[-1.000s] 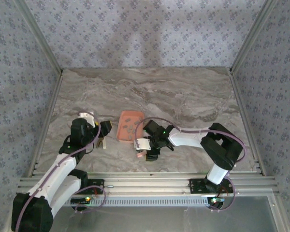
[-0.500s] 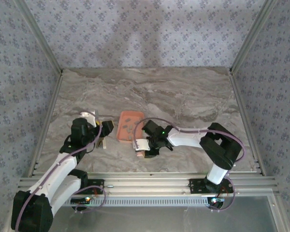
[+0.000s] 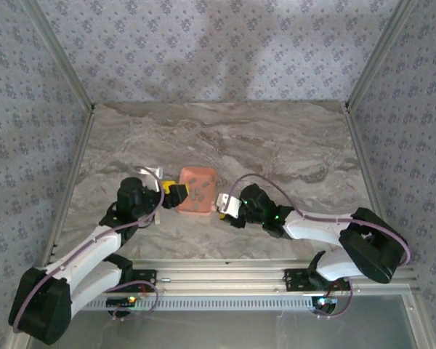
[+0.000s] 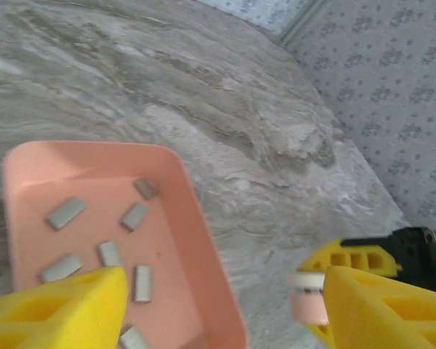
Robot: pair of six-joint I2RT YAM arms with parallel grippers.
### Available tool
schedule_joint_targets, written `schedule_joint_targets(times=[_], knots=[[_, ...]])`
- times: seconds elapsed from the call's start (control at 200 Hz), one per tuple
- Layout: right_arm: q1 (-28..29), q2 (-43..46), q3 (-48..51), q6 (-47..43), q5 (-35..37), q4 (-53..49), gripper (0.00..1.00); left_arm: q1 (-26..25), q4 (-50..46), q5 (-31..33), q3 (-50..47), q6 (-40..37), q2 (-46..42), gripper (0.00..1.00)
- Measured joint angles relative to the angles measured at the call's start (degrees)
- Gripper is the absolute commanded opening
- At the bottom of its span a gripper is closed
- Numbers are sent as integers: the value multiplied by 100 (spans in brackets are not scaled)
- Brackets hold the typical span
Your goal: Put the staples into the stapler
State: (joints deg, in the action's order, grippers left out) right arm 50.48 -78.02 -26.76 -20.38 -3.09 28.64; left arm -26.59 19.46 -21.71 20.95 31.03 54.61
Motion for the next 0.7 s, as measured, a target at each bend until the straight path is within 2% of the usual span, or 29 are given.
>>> schedule_joint_targets(times=[0.13, 0.275, 0.705], knots=[[20, -164, 118, 507, 503, 1003, 30, -249, 289, -92, 269, 308, 398, 66], [94, -356, 125, 809, 809, 1655, 30, -529, 483, -219, 503, 455, 761, 66], [192, -439, 125, 1054, 933, 2297, 30, -855, 796, -317, 789, 490, 1250, 61]])
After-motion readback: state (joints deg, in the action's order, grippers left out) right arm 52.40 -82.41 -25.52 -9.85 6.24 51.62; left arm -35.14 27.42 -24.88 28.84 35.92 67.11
